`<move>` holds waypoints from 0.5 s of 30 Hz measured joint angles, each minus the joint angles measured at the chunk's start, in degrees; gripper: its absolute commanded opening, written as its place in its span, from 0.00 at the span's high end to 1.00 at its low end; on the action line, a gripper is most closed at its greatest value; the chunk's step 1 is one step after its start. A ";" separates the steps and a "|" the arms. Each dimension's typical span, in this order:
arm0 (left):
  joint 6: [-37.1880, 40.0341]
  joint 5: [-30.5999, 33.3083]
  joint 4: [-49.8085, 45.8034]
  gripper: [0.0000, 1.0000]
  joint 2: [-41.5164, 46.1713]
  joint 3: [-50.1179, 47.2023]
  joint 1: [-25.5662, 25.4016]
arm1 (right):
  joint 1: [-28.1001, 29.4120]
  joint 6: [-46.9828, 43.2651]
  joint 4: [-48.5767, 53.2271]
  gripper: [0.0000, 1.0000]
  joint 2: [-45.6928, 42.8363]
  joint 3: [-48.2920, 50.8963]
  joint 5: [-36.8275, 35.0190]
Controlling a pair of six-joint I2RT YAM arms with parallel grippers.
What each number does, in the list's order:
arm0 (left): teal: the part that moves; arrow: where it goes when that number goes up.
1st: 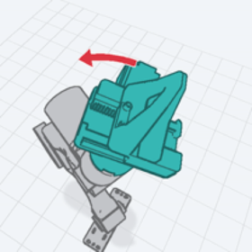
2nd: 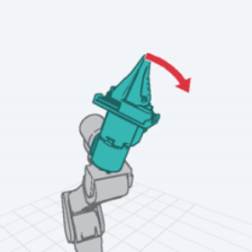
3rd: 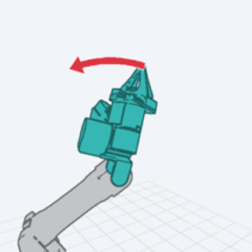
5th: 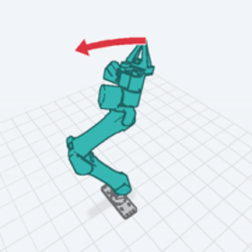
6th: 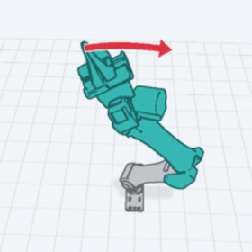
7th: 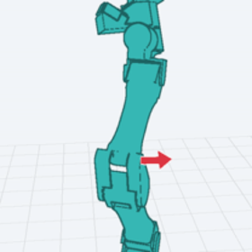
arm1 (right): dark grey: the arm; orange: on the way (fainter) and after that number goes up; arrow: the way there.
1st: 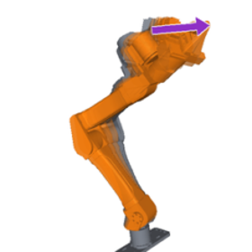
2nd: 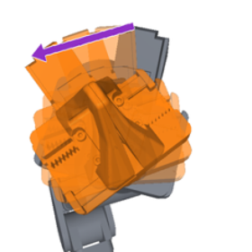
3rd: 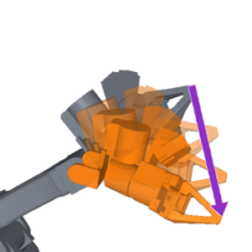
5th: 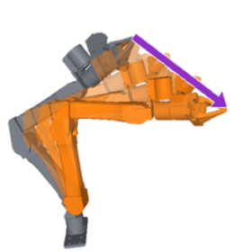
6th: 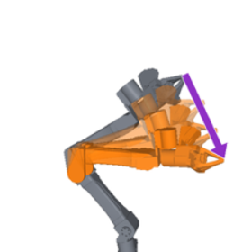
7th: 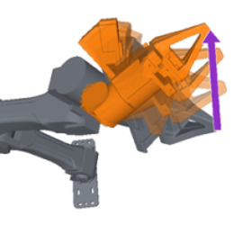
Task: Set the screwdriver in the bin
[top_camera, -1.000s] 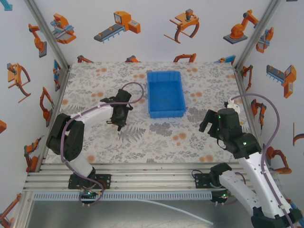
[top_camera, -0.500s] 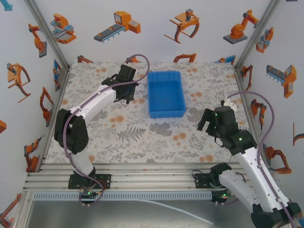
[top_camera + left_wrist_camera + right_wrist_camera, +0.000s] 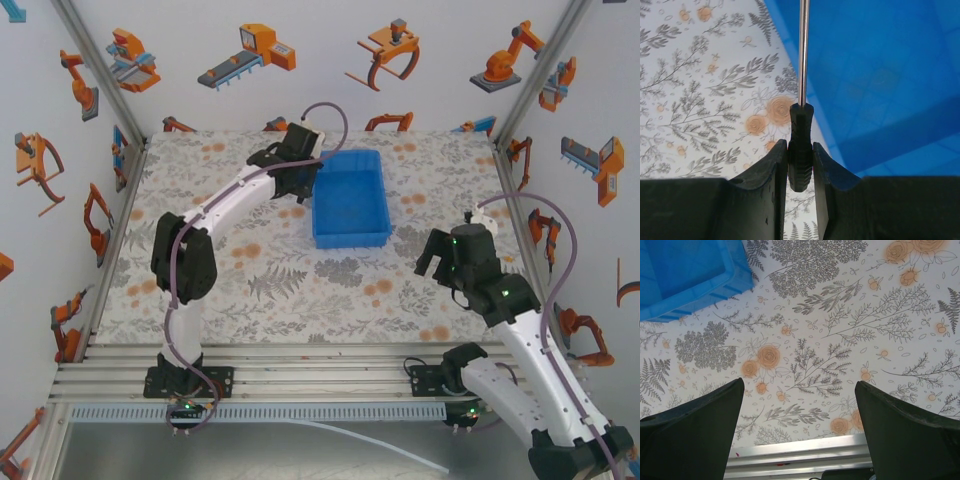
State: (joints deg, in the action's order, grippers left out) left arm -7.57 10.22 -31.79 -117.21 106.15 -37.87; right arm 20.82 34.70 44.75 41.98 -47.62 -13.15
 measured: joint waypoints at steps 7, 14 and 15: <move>-0.02 -1.92 -0.13 0.84 -5.79 6.19 -3.06 | 0.00 0.04 1.42 0.17 -0.74 0.02 -0.02; -0.09 -5.79 -0.24 0.83 -11.08 10.45 -4.17 | 0.00 0.04 1.79 0.17 -1.29 0.39 -0.02; -0.09 -6.60 -0.33 0.83 -11.91 10.78 -4.24 | 0.00 0.04 1.95 0.17 -1.27 0.39 -0.02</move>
State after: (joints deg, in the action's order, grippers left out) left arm -7.66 3.62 -32.12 -129.12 116.92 -42.11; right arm 20.82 34.74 46.70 40.71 -47.22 -13.17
